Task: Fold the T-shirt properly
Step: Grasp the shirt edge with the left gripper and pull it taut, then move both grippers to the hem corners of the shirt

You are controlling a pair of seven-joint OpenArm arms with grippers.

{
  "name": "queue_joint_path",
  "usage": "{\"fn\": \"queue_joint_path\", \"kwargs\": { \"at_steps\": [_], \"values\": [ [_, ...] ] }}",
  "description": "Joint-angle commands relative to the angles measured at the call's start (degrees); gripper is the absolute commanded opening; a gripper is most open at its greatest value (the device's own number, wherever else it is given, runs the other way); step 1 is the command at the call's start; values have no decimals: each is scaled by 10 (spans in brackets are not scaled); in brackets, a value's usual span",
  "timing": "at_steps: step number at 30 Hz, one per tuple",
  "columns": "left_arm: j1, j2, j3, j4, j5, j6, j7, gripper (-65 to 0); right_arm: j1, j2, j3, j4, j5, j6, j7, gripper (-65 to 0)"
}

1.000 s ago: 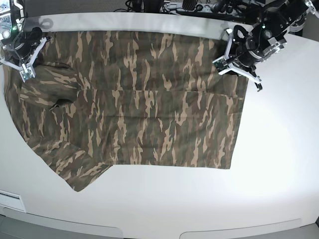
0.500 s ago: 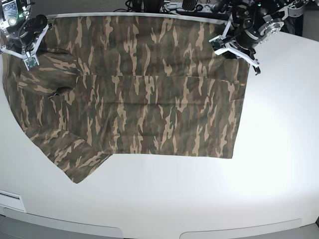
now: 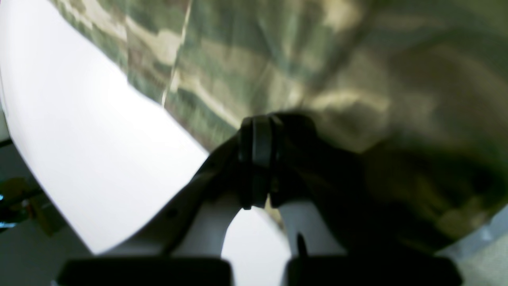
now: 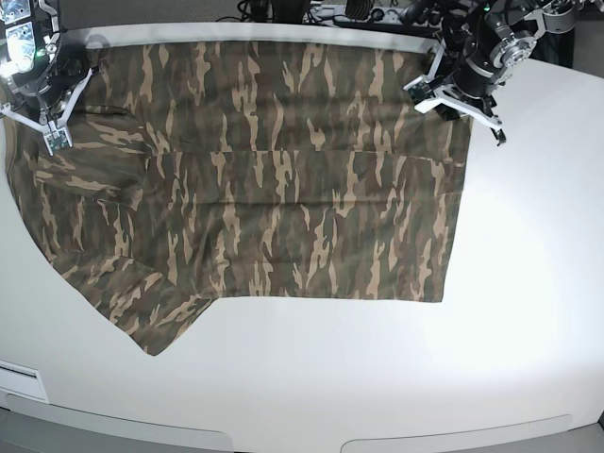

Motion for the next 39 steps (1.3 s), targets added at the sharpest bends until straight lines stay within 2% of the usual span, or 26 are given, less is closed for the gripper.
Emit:
{"fn": "queue_joint_path", "kwargs": {
  "at_steps": [1,6,11,13,18,20,25,29,30,34,37,38,39],
  "values": [
    [0,-9,-3,24,19,4,-6,-650,-4,5,-1,4,10,2,-27,-650],
    [0,-9,-3,83,45,52,-8,-650,-6,5,-1,52,-33,-29,-38,-650],
    [0,-10,-3,95,97,58,-9,-650,-5,5,-1,113,-108,-73,-57,-650],
    [0,-10,-8,95,113,77,-23,-650,-5,5,-1,132,-152,-95,-45,-650],
    [-1,-9,-66,93,106,79,-60,-650,-5,5,-1,160,-263,-177,5,-650],
    [-8,-9,-125,89,53,79,-93,-650,-5,5,-1,163,-284,-200,9,-650],
    [-74,-2,-266,14,-134,78,-183,-650,-5,5,-1,163,-285,-203,14,-650],
    [-165,35,-309,-110,-257,71,-224,-650,-5,5,-1,163,-285,-203,14,-650],
    [-192,48,-309,-150,-283,60,-231,-650,-5,5,-1,163,-285,-203,14,-650],
    [-299,120,-309,-323,-365,-38,-265,-650,-5,5,-1,163,-285,-202,14,-650],
    [-380,170,-309,-456,-423,-97,-249,-650,-5,4,-1,163,-285,-202,14,-650],
    [-405,184,-309,-495,-443,-110,-234,-639,-5,4,-1,163,-285,-198,14,-650],
    [-426,195,-309,-528,-461,-121,-216,-570,-5,4,-1,163,-285,-193,14,-650]
  ]
}}
